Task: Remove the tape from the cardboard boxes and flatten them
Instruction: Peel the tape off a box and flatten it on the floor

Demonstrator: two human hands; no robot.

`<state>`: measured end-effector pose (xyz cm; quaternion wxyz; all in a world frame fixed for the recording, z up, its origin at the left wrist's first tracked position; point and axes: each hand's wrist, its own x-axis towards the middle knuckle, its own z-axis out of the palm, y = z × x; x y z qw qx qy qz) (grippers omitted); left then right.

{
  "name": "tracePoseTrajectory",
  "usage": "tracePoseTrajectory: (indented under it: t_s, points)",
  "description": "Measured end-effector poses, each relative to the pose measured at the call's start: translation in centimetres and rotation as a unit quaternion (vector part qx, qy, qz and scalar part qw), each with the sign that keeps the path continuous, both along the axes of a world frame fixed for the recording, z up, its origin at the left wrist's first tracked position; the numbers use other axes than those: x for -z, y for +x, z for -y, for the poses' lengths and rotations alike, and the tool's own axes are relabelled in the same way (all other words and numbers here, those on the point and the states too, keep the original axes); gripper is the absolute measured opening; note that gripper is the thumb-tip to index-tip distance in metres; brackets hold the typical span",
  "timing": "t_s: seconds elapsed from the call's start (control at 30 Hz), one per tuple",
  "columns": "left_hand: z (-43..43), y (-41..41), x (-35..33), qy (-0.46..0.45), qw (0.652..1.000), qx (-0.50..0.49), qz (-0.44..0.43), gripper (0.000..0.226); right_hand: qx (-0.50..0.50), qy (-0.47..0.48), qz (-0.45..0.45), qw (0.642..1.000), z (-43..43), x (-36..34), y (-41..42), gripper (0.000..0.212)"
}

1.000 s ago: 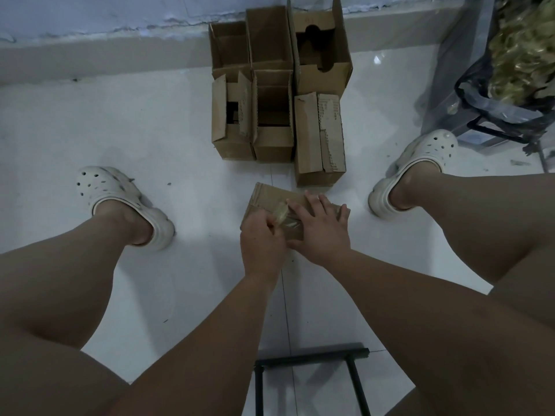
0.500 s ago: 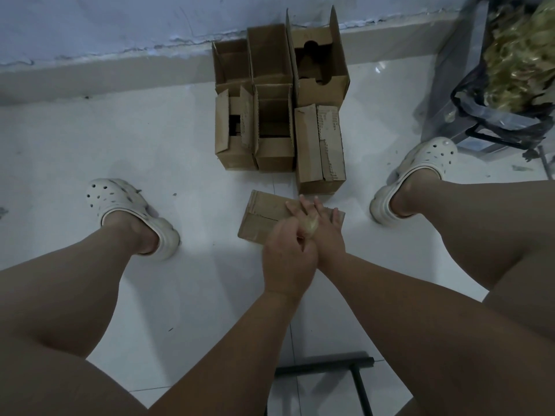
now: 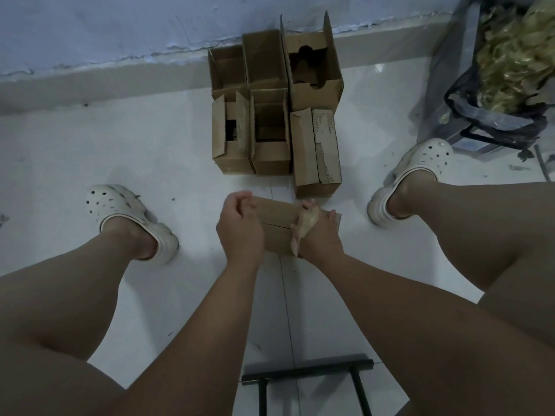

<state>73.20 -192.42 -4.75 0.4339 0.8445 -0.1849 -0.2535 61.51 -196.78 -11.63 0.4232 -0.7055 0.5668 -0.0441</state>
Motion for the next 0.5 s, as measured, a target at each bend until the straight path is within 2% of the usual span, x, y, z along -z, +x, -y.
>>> tracePoseTrajectory:
  t_s: [0.03, 0.1, 0.2, 0.27, 0.37, 0.43, 0.5]
  points:
    - [-0.2, 0.5, 0.7, 0.04, 0.999, 0.029, -0.01, 0.025, -0.039, -0.034, -0.033, 0.998, 0.0, -0.1, -0.1, 0.043]
    - [-0.5, 0.9, 2.1, 0.107, 0.978, 0.178, 0.035, 0.032, -0.068, -0.073, -0.047, 0.994, 0.3, 0.2, -0.5, 0.033]
    - [-0.6, -0.6, 4.1, 0.138, 0.91, 0.385, 0.058, 0.041, -0.037, -0.053, -0.054, 0.996, 0.2, 0.6, -1.0, 0.037]
    - [-0.7, -1.9, 5.4, 0.167, 0.861, 0.472, 0.092, 0.046, 0.015, 0.006, -0.041, 0.999, -0.1, 1.2, -1.5, 0.043]
    - [-1.5, -2.9, 6.8, 0.222, 0.815, 0.507, 0.172, 0.056, 0.135, 0.024, 0.003, 0.991, -0.5, 1.1, -2.1, 0.054]
    - [-1.7, -3.3, 7.1, 0.235, 0.806, 0.512, 0.18, 0.06, 0.207, -0.005, 0.026, 0.978, -1.0, 0.8, -2.5, 0.049]
    - [-1.8, -3.9, 7.2, 0.235, 0.811, 0.51, 0.165, 0.062, 0.282, 0.023, 0.051, 0.958, -1.4, 0.2, -2.7, 0.047]
